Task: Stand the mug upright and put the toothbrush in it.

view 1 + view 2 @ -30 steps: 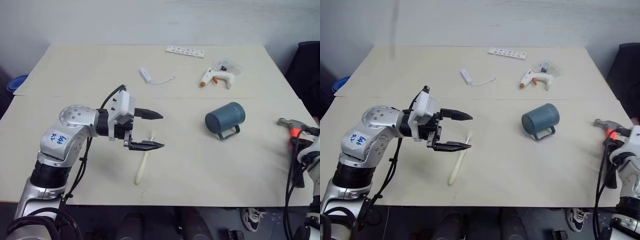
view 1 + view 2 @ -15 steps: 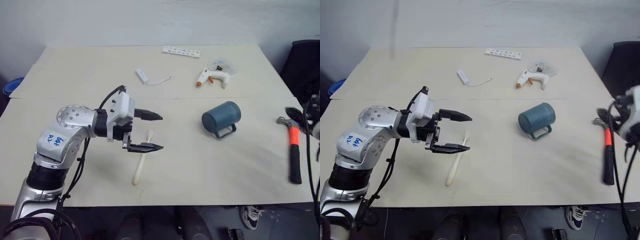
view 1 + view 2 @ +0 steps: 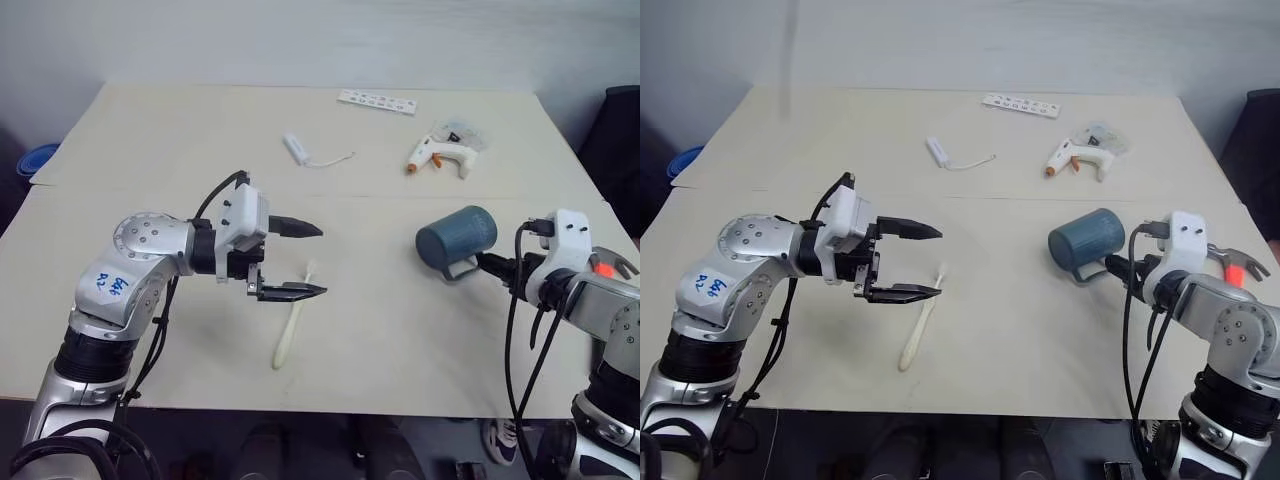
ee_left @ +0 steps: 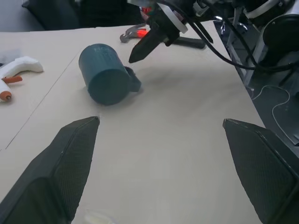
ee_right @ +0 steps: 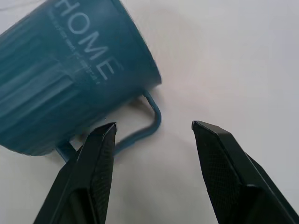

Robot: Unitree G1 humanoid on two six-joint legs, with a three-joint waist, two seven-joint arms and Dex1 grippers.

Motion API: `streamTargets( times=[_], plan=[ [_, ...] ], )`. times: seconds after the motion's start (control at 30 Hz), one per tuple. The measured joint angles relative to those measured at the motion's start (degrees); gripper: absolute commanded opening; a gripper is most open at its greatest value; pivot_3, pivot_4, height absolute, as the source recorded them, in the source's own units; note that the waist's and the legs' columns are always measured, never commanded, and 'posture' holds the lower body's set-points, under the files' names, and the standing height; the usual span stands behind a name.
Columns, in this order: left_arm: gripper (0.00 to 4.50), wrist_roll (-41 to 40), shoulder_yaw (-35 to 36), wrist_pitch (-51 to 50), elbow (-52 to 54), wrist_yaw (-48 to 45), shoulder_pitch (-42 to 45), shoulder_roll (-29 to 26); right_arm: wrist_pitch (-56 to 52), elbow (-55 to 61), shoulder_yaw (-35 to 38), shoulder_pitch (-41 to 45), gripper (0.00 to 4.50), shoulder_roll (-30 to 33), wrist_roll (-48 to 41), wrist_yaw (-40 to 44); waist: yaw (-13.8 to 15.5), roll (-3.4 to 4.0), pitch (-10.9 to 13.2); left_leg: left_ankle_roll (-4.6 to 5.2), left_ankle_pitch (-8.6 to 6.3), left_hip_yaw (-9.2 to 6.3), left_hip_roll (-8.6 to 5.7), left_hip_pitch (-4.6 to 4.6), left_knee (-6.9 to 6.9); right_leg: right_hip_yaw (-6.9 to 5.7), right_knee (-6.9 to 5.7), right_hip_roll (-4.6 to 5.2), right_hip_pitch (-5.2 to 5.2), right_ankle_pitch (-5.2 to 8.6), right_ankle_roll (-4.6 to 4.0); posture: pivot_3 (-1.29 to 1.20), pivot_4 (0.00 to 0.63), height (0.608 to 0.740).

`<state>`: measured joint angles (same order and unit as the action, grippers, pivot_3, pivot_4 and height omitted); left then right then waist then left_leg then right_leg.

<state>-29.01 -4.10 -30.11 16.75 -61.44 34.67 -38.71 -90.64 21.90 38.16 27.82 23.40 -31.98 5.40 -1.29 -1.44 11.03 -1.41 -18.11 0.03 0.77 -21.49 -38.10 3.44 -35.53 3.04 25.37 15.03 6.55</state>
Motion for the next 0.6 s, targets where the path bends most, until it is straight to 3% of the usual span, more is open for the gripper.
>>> streamTargets(
  times=[0.13, 0.27, 0.6],
  plan=[
    [4.5, -0.02, 0.07, 0.02, 0.62, 0.66, 0.43, 0.19, -1.57, -0.22, 5.34, 1.92, 2.67, -6.75, 0.13, -3.61, -0.62, 0.01, 0.0, 0.0, 0.0, 0.0, 0.05, 0.14, 0.05, 0.07, -0.14, -0.11, 0.0, 0.03, -0.06, 0.0, 0.15, 0.74],
    [4.5, -0.05, 0.25, -0.05, 0.64, 0.85, 0.68, 0.04, -1.58, -3.73, 13.6, 10.06, 2.67, -15.06, 1.57, -9.96, -0.88, 0.02, -0.01, 0.0, 0.0, -0.05, 0.09, 0.18, 0.07, 0.1, -0.19, -0.14, 0.01, 0.04, -0.07, 0.0, 0.15, 0.74],
    [4.5, -0.14, 0.91, -1.1, 0.58, 1.36, 1.35, -0.21, -1.62, -13.5, 19.56, 19.07, 2.67, -17.65, 7.0, -15.66, -0.68, 0.06, 0.0, 0.0, 0.0, -0.04, 0.05, 0.1, 0.13, 0.01, -0.12, -0.03, 0.02, 0.04, -0.08, 0.0, 0.15, 0.74]
  ],
)
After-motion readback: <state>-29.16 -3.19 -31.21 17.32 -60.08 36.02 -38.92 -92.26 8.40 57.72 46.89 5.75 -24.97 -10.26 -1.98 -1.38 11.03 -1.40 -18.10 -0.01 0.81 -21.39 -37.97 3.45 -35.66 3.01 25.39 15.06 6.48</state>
